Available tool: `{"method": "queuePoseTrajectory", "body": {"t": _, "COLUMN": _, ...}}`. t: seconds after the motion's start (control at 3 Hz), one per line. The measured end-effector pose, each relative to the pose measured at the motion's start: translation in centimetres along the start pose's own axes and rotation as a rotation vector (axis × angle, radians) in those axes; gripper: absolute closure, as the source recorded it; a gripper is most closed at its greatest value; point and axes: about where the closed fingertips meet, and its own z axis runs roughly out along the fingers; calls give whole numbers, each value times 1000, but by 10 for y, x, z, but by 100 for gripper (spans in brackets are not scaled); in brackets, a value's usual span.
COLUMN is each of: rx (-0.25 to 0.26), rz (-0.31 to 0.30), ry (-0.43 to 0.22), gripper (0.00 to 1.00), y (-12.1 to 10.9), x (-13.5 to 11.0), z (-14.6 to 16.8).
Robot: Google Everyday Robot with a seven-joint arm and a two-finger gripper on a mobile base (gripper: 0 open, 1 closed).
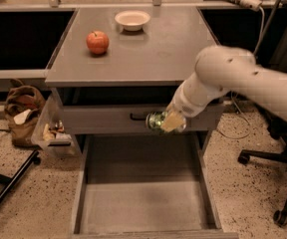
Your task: Pick green can from middle drawer and place on counter
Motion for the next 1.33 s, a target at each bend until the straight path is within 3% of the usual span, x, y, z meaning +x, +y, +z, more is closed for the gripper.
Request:
{"method": "queuePoseTrajectory", "body": {"t": 0.33, "rx": 75, "rz": -74, "ry": 45, "gripper": 100, "y": -25, "x": -19, "z": -78}}
{"method": "queuePoseTrajectory", "body": {"t": 0.67, "rx": 106, "rz": -92, "ry": 64, "gripper": 100, "y": -56, "x": -22, "z": -129}}
{"method": "queuePoseTrajectory", "body": {"t": 1.0, "rx": 159, "rz": -90, "ry": 33, "gripper": 100, "y": -87, "x": -27, "z": -170}}
{"method": "queuePoseTrajectory", "body": {"t": 1.33, "rx": 226, "rz": -123, "ry": -43, "gripper": 100, "y": -114, "x": -36, "z": -193}}
